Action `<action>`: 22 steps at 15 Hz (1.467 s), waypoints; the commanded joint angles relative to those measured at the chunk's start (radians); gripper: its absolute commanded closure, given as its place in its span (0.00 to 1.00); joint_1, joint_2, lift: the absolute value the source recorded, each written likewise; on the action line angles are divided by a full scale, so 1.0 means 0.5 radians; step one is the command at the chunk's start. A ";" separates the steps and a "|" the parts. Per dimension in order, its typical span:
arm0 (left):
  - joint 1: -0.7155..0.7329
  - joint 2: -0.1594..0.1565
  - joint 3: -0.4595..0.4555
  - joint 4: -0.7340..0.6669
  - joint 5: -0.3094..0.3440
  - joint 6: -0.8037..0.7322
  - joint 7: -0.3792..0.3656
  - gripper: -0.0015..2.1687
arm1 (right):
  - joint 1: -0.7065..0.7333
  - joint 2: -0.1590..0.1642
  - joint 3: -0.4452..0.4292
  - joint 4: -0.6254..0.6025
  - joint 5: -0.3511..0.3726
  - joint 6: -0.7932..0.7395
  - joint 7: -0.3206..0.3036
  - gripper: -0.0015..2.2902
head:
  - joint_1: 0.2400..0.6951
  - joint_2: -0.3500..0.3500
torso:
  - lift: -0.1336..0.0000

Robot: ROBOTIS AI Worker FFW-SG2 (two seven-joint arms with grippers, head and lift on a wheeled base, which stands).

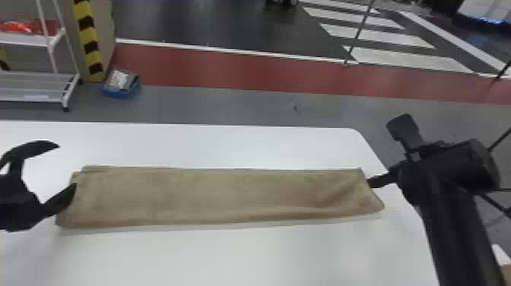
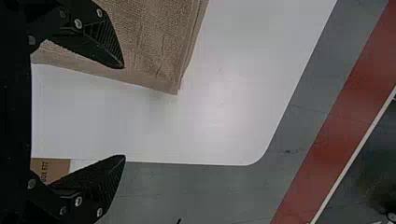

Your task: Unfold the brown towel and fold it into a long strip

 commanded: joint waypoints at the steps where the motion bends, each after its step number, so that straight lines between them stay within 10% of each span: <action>1: 0.136 -0.032 0.163 -0.114 0.333 -0.012 0.061 0.01 | 0.293 0.057 -0.211 -0.387 -0.273 0.091 -0.125 0.03 | 1.00 0.13 | 0.08; 4: 0.283 -0.124 0.363 -0.234 0.898 -0.043 0.067 0.03 | 0.664 0.247 -0.431 -0.945 -0.583 0.189 -0.278 0.04 | 1.00 0.16 | 0.08; 8: 0.495 -0.232 0.424 -0.405 1.321 -0.031 0.079 0.04 | 1.087 0.588 -0.511 -1.559 -0.902 0.152 -0.551 0.04 | 1.00 0.23 | 0.08; 11: 0.682 -0.333 0.433 -0.553 1.738 0.000 0.061 0.04 | 1.446 0.719 -0.395 -1.771 -1.089 -0.535 -0.873 0.04 | 1.00 0.30 | 0.08; 15: 0.964 -0.508 0.424 -0.905 1.800 0.257 0.088 0.04 | 1.885 0.719 0.130 -1.700 -1.111 -1.566 -1.610 0.04 | 1.00 0.35 | 0.08; 20: 1.197 -0.634 0.338 -1.243 1.784 0.607 0.371 0.04 | 2.060 0.719 0.513 -1.353 -1.098 -2.357 -2.045 0.04 | 1.00 0.56 | 0.08; 22: 1.311 -0.637 0.271 -1.350 1.557 0.607 0.552 0.04 | 2.063 0.719 0.578 -1.271 -1.126 -2.406 -2.116 0.04 | 1.00 0.60 | 0.08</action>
